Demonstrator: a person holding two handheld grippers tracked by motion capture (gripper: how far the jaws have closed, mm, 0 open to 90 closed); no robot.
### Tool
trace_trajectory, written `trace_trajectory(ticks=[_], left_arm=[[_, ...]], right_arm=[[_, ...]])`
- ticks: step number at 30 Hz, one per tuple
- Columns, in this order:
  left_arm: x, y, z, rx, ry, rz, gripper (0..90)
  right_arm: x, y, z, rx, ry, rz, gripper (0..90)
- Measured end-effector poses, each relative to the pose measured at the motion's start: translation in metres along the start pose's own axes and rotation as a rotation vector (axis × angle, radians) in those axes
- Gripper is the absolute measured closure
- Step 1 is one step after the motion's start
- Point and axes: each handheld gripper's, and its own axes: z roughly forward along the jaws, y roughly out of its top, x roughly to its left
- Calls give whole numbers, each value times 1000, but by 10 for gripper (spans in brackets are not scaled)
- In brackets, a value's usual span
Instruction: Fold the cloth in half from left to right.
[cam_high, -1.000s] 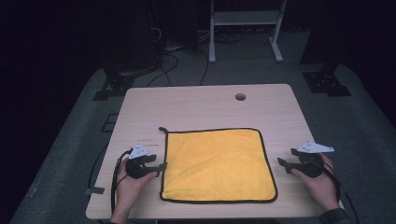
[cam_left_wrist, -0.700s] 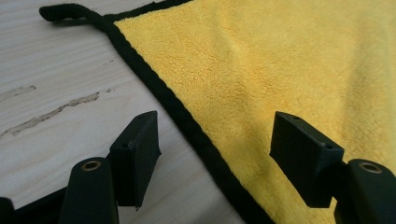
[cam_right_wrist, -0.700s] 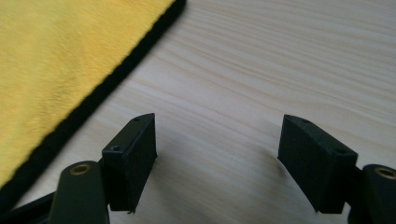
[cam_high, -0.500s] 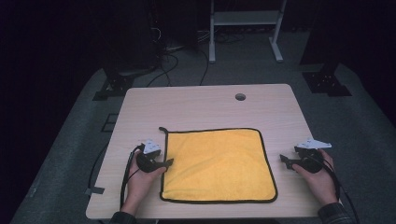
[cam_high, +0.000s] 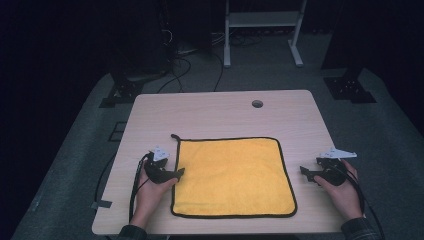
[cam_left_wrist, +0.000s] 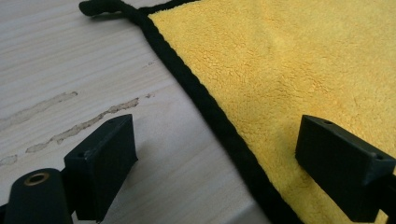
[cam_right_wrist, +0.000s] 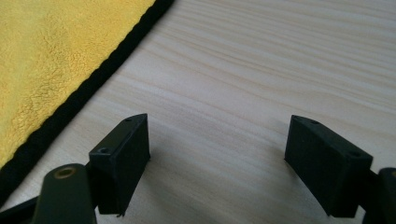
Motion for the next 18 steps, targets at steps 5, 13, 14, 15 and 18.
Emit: trace_trajectory(ticks=[5, 13, 14, 15, 18], left_arm=[[-1, 0, -1, 0, 9, -9, 110], [-8, -4, -7, -49, -53, 31, 455], [-9, -4, -7, -52, -59, 29, 511], [-10, -4, -7, -54, -64, 27, 549], [-10, -4, -7, -57, -73, -7, 686]], right_arm=[[0, 0, 0, 0, 1, 0, 206], [0, 0, 0, 0, 0, 1, 206], [0, 0, 0, 0, 0, 2, 206], [0, 0, 0, 0, 0, 1, 206], [0, 0, 0, 0, 0, 2, 205]])
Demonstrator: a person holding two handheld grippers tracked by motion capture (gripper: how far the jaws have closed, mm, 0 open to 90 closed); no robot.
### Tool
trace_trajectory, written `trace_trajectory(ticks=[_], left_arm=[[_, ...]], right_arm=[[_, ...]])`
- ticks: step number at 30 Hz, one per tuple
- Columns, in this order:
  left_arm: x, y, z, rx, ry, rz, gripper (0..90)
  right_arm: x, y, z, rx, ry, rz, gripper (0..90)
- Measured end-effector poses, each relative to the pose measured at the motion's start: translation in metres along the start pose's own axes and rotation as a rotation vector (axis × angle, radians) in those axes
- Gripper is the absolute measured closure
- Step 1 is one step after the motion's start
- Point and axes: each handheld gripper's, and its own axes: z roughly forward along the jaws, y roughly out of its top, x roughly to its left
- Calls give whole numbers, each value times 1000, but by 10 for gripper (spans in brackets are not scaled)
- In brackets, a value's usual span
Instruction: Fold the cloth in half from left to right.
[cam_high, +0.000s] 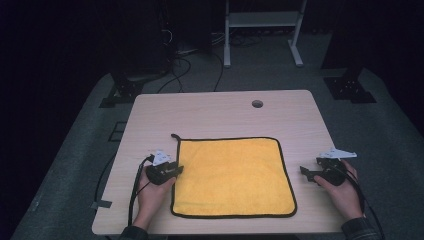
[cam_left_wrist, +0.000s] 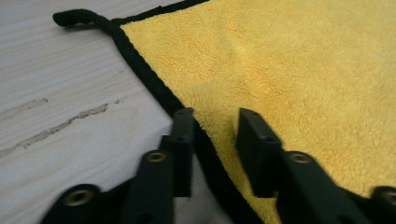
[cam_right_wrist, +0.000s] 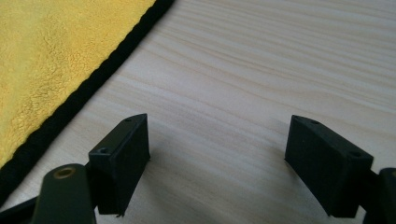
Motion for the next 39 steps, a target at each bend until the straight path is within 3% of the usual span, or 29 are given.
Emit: trace_trajectory(ticks=[3, 13, 22, 28, 33, 35, 39], left_arm=[[3, 0, 1, -5, -47, -69, 827], [11, 1, -3, 0, -78, -123, 868], [26, 5, -19, -30, -22, -128, 868], [41, 5, -30, -23, 38, -112, 869], [53, 3, -40, -29, 98, -124, 869], [56, 3, -44, -45, 96, -140, 869], [54, 10, -50, -84, 50, -153, 868]], right_arm=[[0, 0, 0, 0, 0, 0, 205], [0, 0, 0, 0, 1, -1, 202], [0, 0, 0, 1, 2, -2, 200], [0, 0, 0, 1, 4, -3, 197], [0, 0, 0, 1, 5, -5, 195], [0, 0, 0, 1, 5, -5, 195], [0, 0, 0, 1, 5, -5, 195]])
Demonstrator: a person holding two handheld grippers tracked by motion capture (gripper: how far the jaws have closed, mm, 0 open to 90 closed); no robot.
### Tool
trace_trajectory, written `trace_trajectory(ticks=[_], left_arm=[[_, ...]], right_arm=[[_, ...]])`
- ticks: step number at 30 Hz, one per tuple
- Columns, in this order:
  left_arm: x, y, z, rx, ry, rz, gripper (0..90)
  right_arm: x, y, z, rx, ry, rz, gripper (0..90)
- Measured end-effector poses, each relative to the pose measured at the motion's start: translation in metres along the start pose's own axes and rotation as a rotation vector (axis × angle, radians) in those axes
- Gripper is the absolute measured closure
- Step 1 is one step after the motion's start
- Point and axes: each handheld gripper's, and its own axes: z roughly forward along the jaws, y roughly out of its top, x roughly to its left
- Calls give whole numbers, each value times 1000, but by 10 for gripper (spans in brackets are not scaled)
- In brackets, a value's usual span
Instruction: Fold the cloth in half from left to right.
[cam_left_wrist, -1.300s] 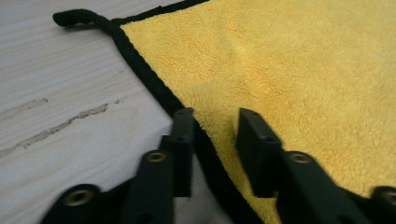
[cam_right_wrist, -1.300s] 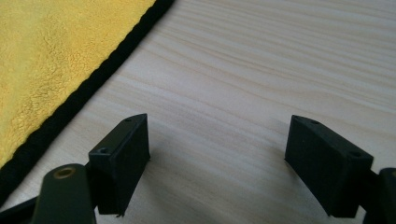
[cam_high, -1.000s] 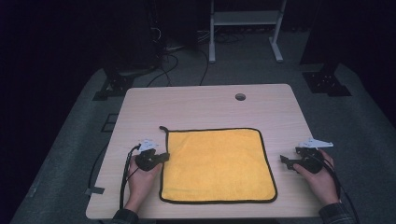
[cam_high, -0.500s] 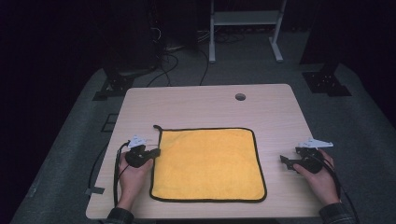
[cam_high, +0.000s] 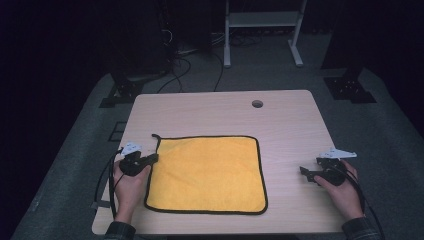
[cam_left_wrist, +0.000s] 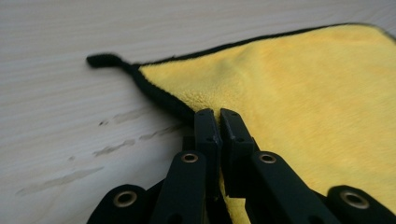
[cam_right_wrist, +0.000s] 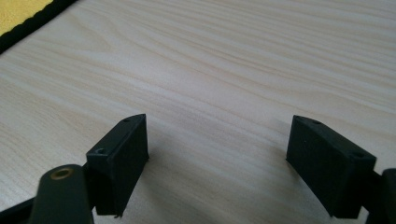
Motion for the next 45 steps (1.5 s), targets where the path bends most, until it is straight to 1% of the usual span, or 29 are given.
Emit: trace_trajectory(ticks=[1, 7, 9, 12, 17, 21, 26, 28, 32, 33, 38, 42, 45], left_arm=[[-2, 2, -1, -14, -16, -4, 868], [-9, 8, -1, -43, -66, -11, 868], [-12, 10, -1, -61, -96, -20, 868], [-16, 14, -1, -68, -132, -9, 867], [-25, 20, 1, -87, -189, -15, 867], [-35, 26, 6, -94, -229, -10, 866], [-48, 32, 13, -85, -267, 11, 866], [-54, 35, 16, -86, -289, 9, 866], [-65, 40, 23, -81, -324, 20, 867], [-69, 42, 26, -81, -341, 19, 867], [-81, 46, 35, -70, -372, 37, 867], [-90, 50, 43, -63, -397, 43, 867], [-98, 54, 49, -52, -418, 60, 867]], right_arm=[[0, 0, 0, 0, 0, 0, 195], [0, 0, 0, 0, 0, 0, 195], [0, 0, 0, 0, 0, 0, 194], [0, 0, 0, 0, 1, -1, 190], [0, 0, 0, 2, 2, -1, 184], [0, 1, 1, 5, 4, -3, 167], [1, 1, 1, 9, 8, -5, 152], [1, 1, 1, 9, 8, -5, 152], [1, 1, 1, 9, 8, -5, 152], [1, 1, 1, 9, 8, -5, 152], [1, 1, 1, 10, 9, -5, 151], [1, 1, 1, 10, 9, -6, 150], [1, 1, 1, 10, 9, -6, 149]])
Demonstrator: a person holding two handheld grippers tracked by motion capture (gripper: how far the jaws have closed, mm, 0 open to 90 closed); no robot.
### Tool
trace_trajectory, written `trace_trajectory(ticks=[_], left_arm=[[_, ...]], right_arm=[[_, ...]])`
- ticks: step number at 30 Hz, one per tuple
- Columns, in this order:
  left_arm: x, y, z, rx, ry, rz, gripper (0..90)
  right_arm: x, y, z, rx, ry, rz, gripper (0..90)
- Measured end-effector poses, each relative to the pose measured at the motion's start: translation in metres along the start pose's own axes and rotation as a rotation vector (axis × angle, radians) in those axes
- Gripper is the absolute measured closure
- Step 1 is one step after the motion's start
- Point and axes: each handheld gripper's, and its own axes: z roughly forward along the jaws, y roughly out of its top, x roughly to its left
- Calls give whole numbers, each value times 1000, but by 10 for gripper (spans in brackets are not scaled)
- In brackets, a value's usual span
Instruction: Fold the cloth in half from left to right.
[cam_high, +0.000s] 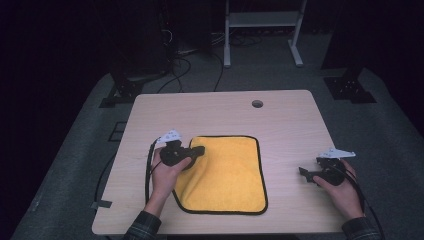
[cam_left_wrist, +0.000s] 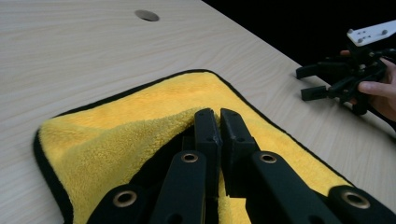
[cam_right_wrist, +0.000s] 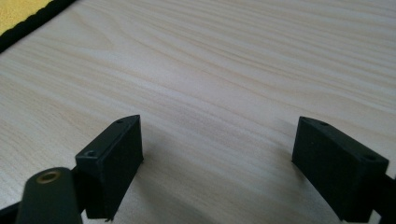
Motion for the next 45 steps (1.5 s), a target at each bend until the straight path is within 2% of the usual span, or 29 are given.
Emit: trace_trajectory(ticks=[3, 15, 23, 34, 45], left_arm=[[-4, 2, 8, 3, -21, -5, 867], [-22, 12, 44, 38, -97, 27, 867], [-33, 16, 73, 77, -146, 45, 866], [-40, 20, 111, 144, -189, 40, 866], [-44, 9, 149, 234, -225, 5, 864]], right_arm=[[0, 0, 0, 1, 3, -3, 140], [0, 0, 0, 3, 4, -6, 137], [0, 0, 0, 3, 5, -6, 136], [0, 0, 0, 4, 5, -7, 133], [0, 0, 0, 4, 6, -7, 133]])
